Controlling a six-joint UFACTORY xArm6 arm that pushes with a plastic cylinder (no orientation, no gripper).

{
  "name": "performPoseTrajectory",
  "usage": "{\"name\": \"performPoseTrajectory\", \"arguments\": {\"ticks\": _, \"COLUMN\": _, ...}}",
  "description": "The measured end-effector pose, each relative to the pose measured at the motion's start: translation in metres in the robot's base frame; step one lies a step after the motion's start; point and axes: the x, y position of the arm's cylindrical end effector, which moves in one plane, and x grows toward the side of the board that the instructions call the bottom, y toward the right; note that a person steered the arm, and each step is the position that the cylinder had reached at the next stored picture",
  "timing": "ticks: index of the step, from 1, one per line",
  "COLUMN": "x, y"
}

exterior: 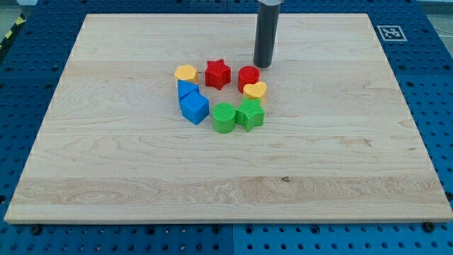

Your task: Move the red star parallel to the left of triangle

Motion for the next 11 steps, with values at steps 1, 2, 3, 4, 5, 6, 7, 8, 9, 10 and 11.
{"name": "performPoseTrajectory", "arguments": {"ticks": 1, "x": -0.018, "y": 0.027}}
{"name": "performPoseTrajectory", "arguments": {"ticks": 2, "x": -0.003, "y": 0.038}}
{"name": "performPoseTrajectory", "arguments": {"ticks": 3, "x": 0.026, "y": 0.076}}
{"name": "performPoseTrajectory", "arguments": {"ticks": 4, "x": 0.091, "y": 0.096}}
{"name": "performPoseTrajectory", "arguments": {"ticks": 5, "x": 0.164, "y": 0.095}}
{"name": "performPoseTrajectory", "arguments": {"ticks": 6, "x": 0.225, "y": 0.079}}
{"name": "performPoseTrajectory", "arguments": {"ticks": 7, "x": 0.231, "y": 0.079}}
{"name": "performPoseTrajectory", "arguments": {"ticks": 8, "x": 0.213, "y": 0.081}}
{"name": "performPoseTrajectory", "arguments": {"ticks": 9, "x": 0.151, "y": 0.082}}
{"name": "performPoseTrajectory", "arguments": {"ticks": 10, "x": 0.105, "y": 0.078}}
{"name": "performPoseTrajectory", "arguments": {"ticks": 11, "x": 0.072, "y": 0.077}}
